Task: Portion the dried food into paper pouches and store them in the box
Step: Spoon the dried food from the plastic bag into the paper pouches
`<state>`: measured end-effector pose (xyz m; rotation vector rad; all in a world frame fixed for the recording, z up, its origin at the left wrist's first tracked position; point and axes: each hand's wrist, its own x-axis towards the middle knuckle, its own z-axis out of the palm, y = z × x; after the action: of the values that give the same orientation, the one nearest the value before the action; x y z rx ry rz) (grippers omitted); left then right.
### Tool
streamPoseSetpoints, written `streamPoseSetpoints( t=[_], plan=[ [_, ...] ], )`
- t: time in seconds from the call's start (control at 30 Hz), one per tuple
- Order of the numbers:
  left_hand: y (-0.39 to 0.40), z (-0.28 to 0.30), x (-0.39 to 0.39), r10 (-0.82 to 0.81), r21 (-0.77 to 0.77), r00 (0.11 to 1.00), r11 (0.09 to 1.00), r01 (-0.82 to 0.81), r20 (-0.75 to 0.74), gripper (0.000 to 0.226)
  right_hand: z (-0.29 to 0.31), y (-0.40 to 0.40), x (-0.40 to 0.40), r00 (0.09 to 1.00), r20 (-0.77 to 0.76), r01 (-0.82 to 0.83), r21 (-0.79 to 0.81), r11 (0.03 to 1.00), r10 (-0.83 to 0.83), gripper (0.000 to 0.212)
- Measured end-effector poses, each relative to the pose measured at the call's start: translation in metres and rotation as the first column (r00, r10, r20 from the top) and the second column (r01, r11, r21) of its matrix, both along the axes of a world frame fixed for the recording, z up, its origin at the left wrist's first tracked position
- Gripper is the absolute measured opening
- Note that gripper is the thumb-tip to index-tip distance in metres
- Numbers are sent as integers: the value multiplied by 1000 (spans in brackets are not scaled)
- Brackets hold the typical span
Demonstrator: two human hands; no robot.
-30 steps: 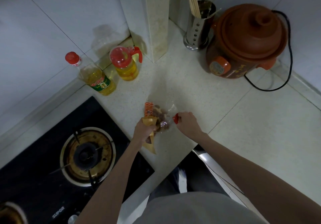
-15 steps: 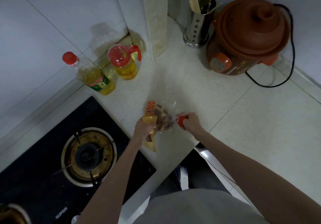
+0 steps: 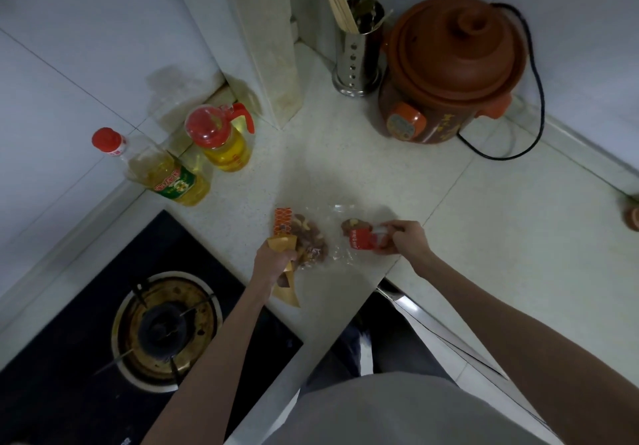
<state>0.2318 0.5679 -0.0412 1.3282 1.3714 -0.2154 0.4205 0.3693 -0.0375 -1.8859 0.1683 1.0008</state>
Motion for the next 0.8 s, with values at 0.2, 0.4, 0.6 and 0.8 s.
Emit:
streamPoseSetpoints(
  t=[0.2, 0.4, 0.6, 0.8],
  plan=[
    [-3, 5, 1, -29, 5, 1000, 1000, 29, -6, 31, 2, -29, 14, 998, 27, 65, -62, 996, -63, 29],
    [-5, 10, 2, -32, 129, 999, 991, 29, 17, 39, 15, -56, 26, 995, 53, 91, -85, 992, -87, 35],
    [-29, 38, 10, -228, 453, 971, 875, 171, 73, 58, 54, -65, 39, 995, 100, 34, -65, 997, -27, 29],
    [-45, 87, 44, -395, 532, 872, 823, 198, 287, 37, 143, -40, 47, 956, 163, -244, -8, 970, 242, 34]
  ],
)
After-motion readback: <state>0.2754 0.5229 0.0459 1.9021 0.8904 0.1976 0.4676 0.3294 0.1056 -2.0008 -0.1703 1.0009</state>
